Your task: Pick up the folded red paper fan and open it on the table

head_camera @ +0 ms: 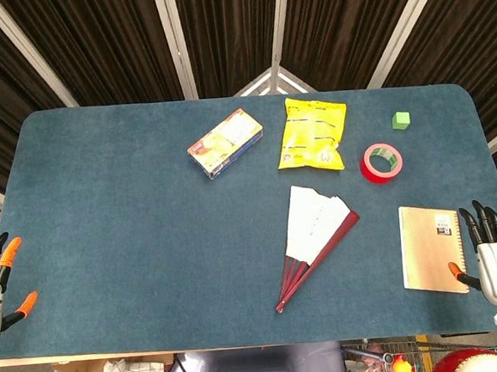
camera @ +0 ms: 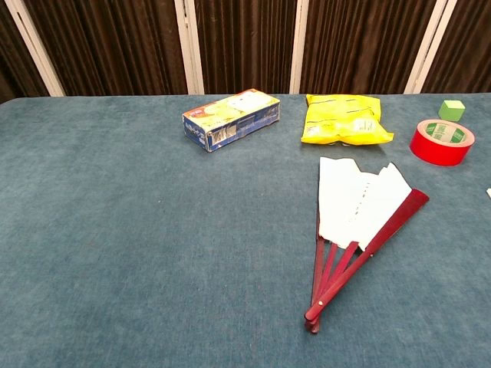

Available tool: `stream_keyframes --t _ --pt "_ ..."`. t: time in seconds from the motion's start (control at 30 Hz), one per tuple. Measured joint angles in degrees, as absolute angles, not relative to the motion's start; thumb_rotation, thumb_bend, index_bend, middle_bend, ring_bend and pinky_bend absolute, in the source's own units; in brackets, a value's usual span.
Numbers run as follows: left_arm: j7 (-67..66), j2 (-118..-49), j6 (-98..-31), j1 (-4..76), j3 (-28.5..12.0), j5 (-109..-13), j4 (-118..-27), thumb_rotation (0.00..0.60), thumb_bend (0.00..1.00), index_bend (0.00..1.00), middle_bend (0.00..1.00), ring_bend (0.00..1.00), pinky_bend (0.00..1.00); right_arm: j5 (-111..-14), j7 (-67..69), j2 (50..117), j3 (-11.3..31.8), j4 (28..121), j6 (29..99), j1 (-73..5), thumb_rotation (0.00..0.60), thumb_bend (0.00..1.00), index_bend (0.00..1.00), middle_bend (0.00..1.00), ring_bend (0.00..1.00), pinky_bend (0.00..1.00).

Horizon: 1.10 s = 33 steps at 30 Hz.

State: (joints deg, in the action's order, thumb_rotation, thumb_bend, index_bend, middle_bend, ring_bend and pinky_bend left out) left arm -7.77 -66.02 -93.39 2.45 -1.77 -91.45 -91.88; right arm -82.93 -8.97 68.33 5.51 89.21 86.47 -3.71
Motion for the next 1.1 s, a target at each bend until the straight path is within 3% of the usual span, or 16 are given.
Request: stream_keyframes --t 0.47,0.73,1.1 --pt "-9.2 -66.3 -92.2 2.6 -1.4 -91.6 -92.4 0.600 0.31 0.04 0.00 0.00 0.03 -84.7 -7.1 67.9 4.7 89.8 86.0 -4.0 0.600 0.21 0.15 0.03 0.08 0.12" --pt "-7.8 -65.3 -91.0 2.9 -1.1 -91.2 -93.1 0.600 0.31 0.04 0.00 0.00 0.03 -88.5 -5.2 68.2 2.9 89.6 85.1 -4.8 0.600 0.21 0.24 0.04 0.09 0.12" --pt "-6.5 -65.6 -93.0 2.1 -2.1 -90.5 -93.0 0.600 0.31 0.03 0.00 0.00 0.03 -95.3 -2.9 74.7 0.3 83.6 83.7 -7.1 0.600 0.21 0.27 0.05 0.11 0.12"
